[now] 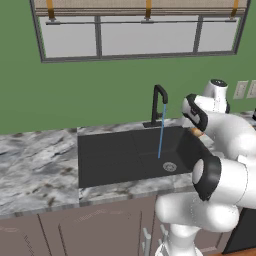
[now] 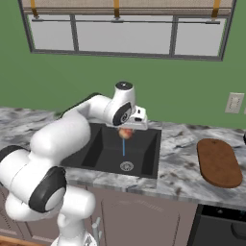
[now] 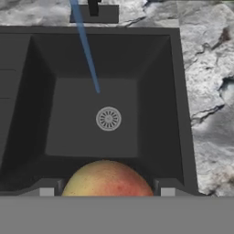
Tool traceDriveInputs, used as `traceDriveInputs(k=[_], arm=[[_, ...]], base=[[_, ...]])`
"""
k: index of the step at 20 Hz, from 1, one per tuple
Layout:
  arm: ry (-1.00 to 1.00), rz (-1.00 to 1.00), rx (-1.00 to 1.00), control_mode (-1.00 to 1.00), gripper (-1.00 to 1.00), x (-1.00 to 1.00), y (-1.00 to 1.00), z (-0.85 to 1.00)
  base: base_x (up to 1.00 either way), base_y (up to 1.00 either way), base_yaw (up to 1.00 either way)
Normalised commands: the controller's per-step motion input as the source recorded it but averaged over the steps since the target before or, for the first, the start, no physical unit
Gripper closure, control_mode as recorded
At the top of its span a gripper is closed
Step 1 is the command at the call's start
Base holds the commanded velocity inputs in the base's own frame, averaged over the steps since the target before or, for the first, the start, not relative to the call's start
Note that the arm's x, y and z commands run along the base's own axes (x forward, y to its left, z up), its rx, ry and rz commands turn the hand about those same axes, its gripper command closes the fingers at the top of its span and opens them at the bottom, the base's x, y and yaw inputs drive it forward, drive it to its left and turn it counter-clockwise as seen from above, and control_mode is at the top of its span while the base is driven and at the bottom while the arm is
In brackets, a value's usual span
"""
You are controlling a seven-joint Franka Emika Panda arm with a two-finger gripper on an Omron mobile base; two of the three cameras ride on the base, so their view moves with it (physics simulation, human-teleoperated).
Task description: Pick the peach from the sink and place it on the cutting board to airdry. Then turn off the sink faucet.
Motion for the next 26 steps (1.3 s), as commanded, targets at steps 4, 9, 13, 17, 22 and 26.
traceDriveInputs(k=[4,9,13,17,22,26], arm=[[0.0,-0.04,-0.01,-1.0,1.0,-0.6,0.0,0.48],[0.0,-0.11,0.0,-1.0,1.0,-0.52,0.0,0.23],[-0.01,-0.03,0.0,-1.0,1.0,-0.33,0.0,0.0],[-0.07,0.0,0.0,-1.0,1.0,-0.25,0.0,0.0],[-0.18,0.0,-0.13,-1.0,1.0,-0.19,-0.06,0.0],[-0.21,-0.03,-0.14,-1.0,1.0,-0.3,-0.15,0.0]], base=[[0.0,0.0,0.0],[0.0,0.0,0.0],[0.0,0.0,0.0],[0.0,0.0,0.0],[0.0,0.0,0.0],[0.0,0.0,0.0]])
